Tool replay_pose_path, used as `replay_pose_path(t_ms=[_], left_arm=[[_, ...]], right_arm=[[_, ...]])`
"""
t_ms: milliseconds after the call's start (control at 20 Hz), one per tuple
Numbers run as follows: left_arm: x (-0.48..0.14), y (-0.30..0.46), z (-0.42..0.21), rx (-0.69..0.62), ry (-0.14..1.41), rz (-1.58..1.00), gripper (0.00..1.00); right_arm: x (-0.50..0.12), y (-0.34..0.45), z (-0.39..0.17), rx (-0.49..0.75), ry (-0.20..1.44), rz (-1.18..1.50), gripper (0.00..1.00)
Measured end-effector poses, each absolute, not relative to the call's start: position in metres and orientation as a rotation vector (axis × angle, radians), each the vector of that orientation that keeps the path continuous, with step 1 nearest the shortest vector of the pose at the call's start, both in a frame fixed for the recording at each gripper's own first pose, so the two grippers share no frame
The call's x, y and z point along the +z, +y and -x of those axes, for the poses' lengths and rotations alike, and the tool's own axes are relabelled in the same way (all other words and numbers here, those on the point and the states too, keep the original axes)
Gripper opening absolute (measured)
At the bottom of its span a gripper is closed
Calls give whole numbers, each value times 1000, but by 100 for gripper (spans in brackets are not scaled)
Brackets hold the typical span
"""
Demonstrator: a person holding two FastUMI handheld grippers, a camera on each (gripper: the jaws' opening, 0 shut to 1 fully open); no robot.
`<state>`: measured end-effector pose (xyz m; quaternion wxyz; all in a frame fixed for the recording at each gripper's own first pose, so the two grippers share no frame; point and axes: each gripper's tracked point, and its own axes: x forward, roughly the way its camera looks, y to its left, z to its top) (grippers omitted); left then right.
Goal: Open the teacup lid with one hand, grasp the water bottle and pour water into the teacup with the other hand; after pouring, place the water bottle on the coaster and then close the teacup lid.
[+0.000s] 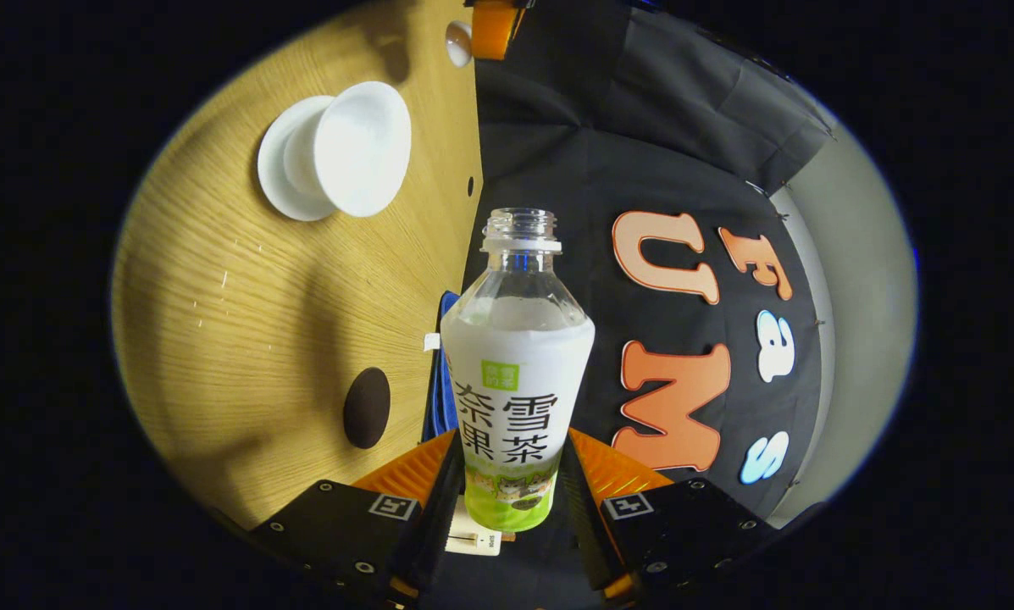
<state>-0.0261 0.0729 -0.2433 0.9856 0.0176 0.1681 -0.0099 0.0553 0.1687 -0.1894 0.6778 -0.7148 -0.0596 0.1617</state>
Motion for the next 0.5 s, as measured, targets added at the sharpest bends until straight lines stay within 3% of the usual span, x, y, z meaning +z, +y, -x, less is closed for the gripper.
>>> replay_pose_path(t_ms=[500], left_arm=[[-240,74,30,-24,339,-42,30]], right_arm=[[-181,169,-63,370,-232,1706,65]])
